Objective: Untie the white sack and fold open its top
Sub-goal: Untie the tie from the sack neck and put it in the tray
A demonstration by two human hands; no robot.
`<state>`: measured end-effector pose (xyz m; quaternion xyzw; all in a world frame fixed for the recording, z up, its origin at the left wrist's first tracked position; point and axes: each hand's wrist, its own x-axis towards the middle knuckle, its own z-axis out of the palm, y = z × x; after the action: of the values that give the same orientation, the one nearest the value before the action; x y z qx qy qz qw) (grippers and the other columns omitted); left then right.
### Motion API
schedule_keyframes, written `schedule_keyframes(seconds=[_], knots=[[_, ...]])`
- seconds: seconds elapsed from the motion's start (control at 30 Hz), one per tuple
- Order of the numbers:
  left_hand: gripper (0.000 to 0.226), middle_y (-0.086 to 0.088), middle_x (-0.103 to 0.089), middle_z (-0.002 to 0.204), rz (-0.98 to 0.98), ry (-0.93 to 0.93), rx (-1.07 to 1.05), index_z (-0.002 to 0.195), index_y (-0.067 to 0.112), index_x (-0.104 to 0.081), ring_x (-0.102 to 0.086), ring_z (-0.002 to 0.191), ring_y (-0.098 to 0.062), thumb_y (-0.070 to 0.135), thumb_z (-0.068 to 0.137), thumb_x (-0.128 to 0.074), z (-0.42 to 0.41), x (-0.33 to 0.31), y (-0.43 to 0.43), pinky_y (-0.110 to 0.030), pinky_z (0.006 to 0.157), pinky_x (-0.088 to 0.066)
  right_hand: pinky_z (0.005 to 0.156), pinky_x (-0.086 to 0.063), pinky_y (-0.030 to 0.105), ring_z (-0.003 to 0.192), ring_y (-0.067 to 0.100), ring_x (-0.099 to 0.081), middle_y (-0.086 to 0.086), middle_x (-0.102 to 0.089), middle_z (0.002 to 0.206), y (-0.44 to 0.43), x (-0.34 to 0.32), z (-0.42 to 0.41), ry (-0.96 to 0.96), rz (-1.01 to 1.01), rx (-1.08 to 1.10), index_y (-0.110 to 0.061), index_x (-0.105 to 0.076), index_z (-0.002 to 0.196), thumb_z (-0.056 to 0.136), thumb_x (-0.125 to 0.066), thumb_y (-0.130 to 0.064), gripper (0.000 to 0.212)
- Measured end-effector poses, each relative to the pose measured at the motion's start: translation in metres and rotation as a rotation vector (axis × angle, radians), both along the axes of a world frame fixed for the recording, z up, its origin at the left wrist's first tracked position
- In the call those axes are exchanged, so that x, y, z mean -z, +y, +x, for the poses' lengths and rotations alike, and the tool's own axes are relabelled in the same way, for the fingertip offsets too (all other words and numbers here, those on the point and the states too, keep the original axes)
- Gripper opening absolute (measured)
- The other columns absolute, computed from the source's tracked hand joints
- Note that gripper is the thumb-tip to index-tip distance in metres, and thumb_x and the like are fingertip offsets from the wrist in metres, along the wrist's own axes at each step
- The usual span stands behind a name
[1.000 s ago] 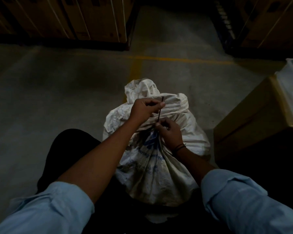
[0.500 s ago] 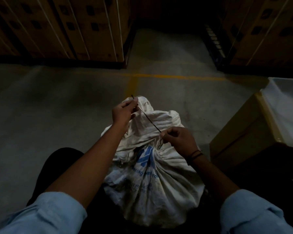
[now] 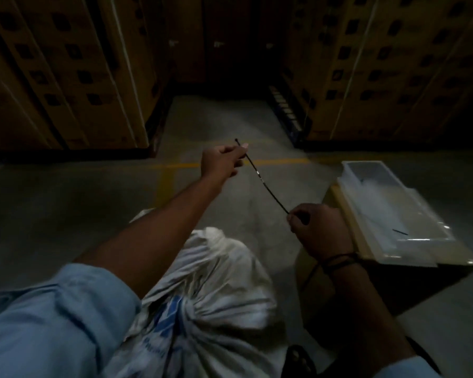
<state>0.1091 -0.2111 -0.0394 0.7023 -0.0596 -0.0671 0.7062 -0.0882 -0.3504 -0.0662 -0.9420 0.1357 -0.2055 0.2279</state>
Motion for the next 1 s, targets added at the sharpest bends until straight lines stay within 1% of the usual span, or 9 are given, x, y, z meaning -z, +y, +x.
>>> schedule_keyframes(seconds=[0.13,0.23,0.43,0.5,0.6,0.67,0.77,0.87,1.0], knots=[[0.031,0.004,-0.076,0.088,0.092,-0.091,0.122,0.097,0.013,-0.073,-0.069,0.072,-0.006,0.04,0.082,-0.079,-0.004,-0.016,-0.091,-0.02,0.051,-0.049,0.073,-0.054,0.043,0.075,0.031,-0.064,0.011,-0.07,0.079,-0.062,0.003,-0.024,-0.132,-0.05,0.231,-0.013,-0.072,0.089,0.087,-0.063,-0.026,0.016],[0.033,-0.001,-0.076,0.089,0.115,-0.09,0.195,0.097,0.011,-0.075,-0.068,0.07,-0.009,0.039,0.081,-0.08,-0.014,-0.013,-0.158,-0.021,0.049,-0.047,0.077,-0.05,0.045,0.078,0.026,-0.062,0.005,-0.068,0.078,-0.095,0.008,-0.043,-0.239,-0.038,0.394,-0.017,-0.069,0.087,0.087,-0.062,-0.025,0.01],[0.03,-0.002,-0.073,0.086,0.216,-0.176,0.279,0.085,0.01,-0.077,-0.066,0.081,-0.015,0.04,0.08,-0.081,-0.03,-0.009,-0.256,-0.026,0.07,-0.047,0.079,-0.033,0.037,0.085,0.026,-0.059,-0.005,-0.064,0.07,-0.126,0.008,-0.059,-0.296,-0.137,0.759,-0.024,-0.069,0.078,0.081,-0.058,-0.03,0.013],[0.028,0.001,-0.074,0.093,0.321,-0.253,0.335,0.087,0.014,-0.077,-0.067,0.086,-0.013,0.041,0.079,-0.081,-0.032,-0.006,-0.282,-0.026,0.072,-0.049,0.08,-0.034,0.038,0.087,0.027,-0.058,-0.003,-0.064,0.071,-0.141,0.011,-0.061,-0.251,-0.171,0.813,-0.023,-0.069,0.075,0.079,-0.064,-0.027,0.008],[0.022,0.006,-0.074,0.088,0.547,-0.4,0.384,0.083,0.026,-0.076,-0.069,0.085,-0.013,0.045,0.076,-0.082,-0.037,0.006,-0.293,-0.03,0.071,-0.057,0.082,-0.032,0.041,0.094,0.03,-0.053,-0.002,-0.066,0.076,-0.146,0.014,-0.061,-0.141,-0.129,0.858,-0.024,-0.071,0.072,0.076,-0.065,-0.027,0.008],[0.024,0.007,-0.074,0.092,0.707,-0.491,0.344,0.082,0.03,-0.077,-0.065,0.098,-0.016,0.05,0.072,-0.084,-0.041,0.018,-0.298,-0.034,0.076,-0.058,0.085,-0.033,0.043,0.098,0.03,-0.049,-0.003,-0.066,0.081,-0.149,0.018,-0.057,-0.024,-0.113,0.846,-0.025,-0.072,0.074,0.077,-0.062,-0.029,0.011],[0.035,0.0,-0.067,0.112,0.944,-0.621,0.302,0.088,0.031,-0.079,-0.05,0.118,-0.027,0.058,0.067,-0.083,-0.048,0.033,-0.305,-0.04,0.089,-0.05,0.089,-0.038,0.046,0.1,0.03,-0.045,-0.003,-0.067,0.087,-0.157,0.019,-0.052,0.093,-0.084,0.826,-0.026,-0.072,0.077,0.077,-0.058,-0.033,0.015],[0.039,-0.002,-0.063,0.119,0.961,-0.619,0.299,0.086,0.031,-0.078,-0.049,0.119,-0.029,0.062,0.064,-0.083,-0.05,0.037,-0.31,-0.041,0.092,-0.048,0.092,-0.036,0.047,0.103,0.03,-0.043,-0.003,-0.066,0.092,-0.159,0.02,-0.052,0.108,-0.055,0.849,-0.027,-0.072,0.08,0.076,-0.059,-0.034,0.016],[0.044,-0.003,-0.059,0.122,0.943,-0.654,0.297,0.09,0.034,-0.07,-0.049,0.12,-0.027,0.066,0.062,-0.081,-0.05,0.035,-0.31,-0.04,0.093,-0.044,0.09,-0.032,0.046,0.106,0.029,-0.044,-0.005,-0.067,0.096,-0.155,0.021,-0.049,-0.004,-0.059,0.884,-0.028,-0.073,0.083,0.077,-0.057,-0.04,0.02]])
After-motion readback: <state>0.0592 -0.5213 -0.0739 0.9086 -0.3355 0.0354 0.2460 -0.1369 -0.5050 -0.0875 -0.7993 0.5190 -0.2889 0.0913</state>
